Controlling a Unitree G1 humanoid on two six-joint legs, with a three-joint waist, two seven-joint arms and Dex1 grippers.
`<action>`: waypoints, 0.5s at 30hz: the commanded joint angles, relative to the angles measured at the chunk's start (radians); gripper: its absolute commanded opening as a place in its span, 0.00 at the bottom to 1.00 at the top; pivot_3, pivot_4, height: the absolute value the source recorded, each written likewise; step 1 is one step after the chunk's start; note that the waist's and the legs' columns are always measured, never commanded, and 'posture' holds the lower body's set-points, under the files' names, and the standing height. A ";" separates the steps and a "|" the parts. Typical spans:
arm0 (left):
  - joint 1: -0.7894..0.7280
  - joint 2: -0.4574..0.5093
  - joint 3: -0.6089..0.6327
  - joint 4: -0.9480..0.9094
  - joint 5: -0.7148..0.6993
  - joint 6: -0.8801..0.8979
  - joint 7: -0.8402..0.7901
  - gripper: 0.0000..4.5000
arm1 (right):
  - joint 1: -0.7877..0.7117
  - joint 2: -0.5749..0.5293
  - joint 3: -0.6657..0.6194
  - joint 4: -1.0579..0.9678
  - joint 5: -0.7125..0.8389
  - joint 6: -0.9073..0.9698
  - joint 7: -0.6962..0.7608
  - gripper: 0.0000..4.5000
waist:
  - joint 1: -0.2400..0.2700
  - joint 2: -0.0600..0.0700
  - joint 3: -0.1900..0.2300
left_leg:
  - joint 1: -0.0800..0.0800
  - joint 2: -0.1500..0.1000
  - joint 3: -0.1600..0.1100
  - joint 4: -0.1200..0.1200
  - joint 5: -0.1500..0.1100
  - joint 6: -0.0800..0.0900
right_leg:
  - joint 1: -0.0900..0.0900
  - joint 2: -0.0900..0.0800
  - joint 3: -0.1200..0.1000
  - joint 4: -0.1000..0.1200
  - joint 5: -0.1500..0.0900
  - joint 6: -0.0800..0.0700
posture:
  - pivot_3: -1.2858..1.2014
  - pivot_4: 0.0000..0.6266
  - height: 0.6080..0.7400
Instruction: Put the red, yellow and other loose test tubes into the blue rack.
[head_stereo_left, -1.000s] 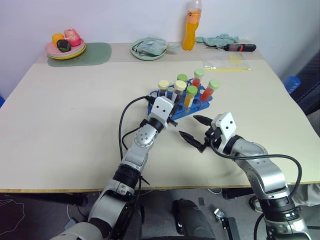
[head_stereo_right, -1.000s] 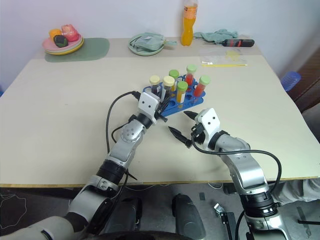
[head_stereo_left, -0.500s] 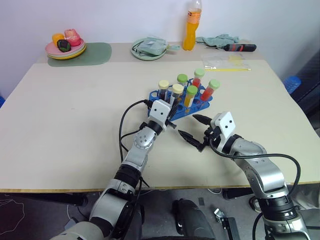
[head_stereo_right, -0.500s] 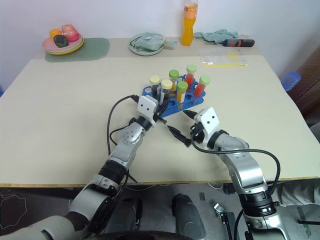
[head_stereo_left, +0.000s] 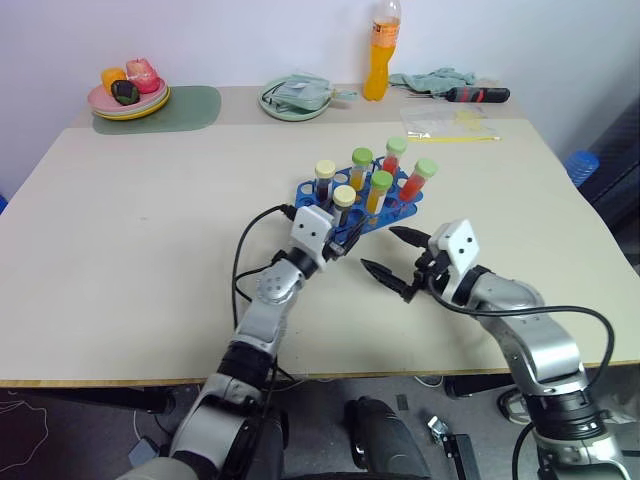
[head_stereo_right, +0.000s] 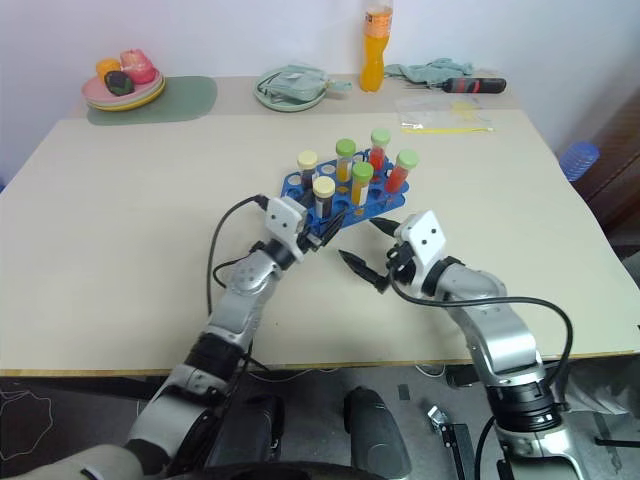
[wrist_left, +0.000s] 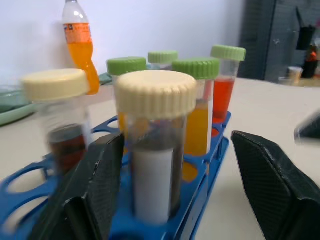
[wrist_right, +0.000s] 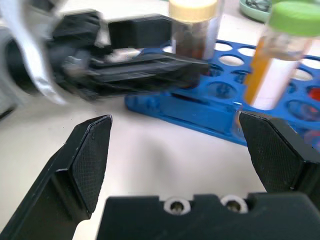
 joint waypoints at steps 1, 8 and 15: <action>0.090 0.121 0.077 -0.233 -0.082 0.143 -0.069 0.79 | 0.005 -0.091 -0.098 -0.020 0.052 0.010 0.077 1.00 | 0.000 0.000 0.000 | 0.000 0.000 0.000 0.000 0.000 0.000 | 0.000 0.000 0.000 0.000 0.000 0.000 | 0.52 0.24 1.00; 0.284 0.459 0.292 -0.416 -0.198 0.361 -0.200 0.79 | 0.068 -0.241 -0.226 0.095 0.072 -0.004 0.192 1.00 | 0.001 0.000 0.000 | 0.000 0.001 0.000 0.000 0.000 0.001 | 0.000 0.000 0.000 -0.001 0.000 0.000 | 0.52 0.24 1.00; 0.408 0.559 0.416 -0.475 -0.240 0.432 -0.219 0.79 | 0.073 -0.253 -0.235 0.168 0.056 -0.044 0.234 1.00 | 0.001 0.000 0.000 | 0.000 0.001 0.002 0.000 -0.001 0.001 | 0.000 0.000 0.000 -0.001 0.000 0.000 | 0.52 0.24 1.00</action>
